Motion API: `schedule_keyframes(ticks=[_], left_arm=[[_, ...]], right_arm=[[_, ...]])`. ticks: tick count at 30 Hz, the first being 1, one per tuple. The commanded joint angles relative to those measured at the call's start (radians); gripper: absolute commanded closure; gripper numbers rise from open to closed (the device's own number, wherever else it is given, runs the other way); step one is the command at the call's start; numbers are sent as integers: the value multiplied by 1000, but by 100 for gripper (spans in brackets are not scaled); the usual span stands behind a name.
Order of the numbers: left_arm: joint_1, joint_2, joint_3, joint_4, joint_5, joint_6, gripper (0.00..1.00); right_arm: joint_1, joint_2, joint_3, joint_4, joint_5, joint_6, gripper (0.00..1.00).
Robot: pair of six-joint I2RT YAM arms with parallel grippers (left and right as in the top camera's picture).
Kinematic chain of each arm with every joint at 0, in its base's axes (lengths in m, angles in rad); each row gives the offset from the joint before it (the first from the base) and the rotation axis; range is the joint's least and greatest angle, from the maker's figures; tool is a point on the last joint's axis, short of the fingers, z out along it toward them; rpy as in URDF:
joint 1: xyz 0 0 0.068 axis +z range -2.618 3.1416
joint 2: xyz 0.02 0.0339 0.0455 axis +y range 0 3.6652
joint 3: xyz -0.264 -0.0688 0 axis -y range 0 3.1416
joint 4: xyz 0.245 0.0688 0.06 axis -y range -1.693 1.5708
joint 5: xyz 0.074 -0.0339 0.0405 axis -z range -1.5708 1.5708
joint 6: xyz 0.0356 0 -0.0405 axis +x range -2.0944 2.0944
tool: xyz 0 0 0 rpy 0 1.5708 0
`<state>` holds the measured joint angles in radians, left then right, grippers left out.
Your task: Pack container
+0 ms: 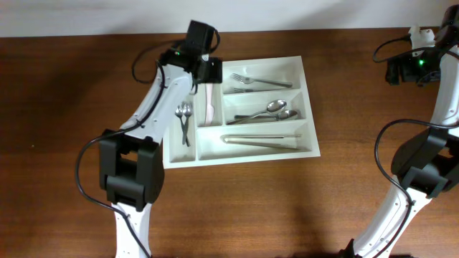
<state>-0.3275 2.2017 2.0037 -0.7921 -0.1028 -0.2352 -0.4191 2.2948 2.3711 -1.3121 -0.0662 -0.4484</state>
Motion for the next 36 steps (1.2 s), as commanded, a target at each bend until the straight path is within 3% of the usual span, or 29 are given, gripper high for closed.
schedule_keyframes(ticks=[1,7,23,32,36], left_arm=[[23,-51,140,-53,-11,103,1],[29,-180,227,-186,-11,211,1],[-10,-622,219,-651,-51,211,1],[-284,-855,68,-686,-60,93,1],[-384,-979,-114,-679,-175,-52,1]], right_arm=[[0,7,-6,0,-9,-4,1],[0,7,-6,0,-9,-4,1],[1,7,-6,0,-9,-4,1],[0,7,-6,0,-10,-4,1],[0,7,-6,0,-9,-4,1]])
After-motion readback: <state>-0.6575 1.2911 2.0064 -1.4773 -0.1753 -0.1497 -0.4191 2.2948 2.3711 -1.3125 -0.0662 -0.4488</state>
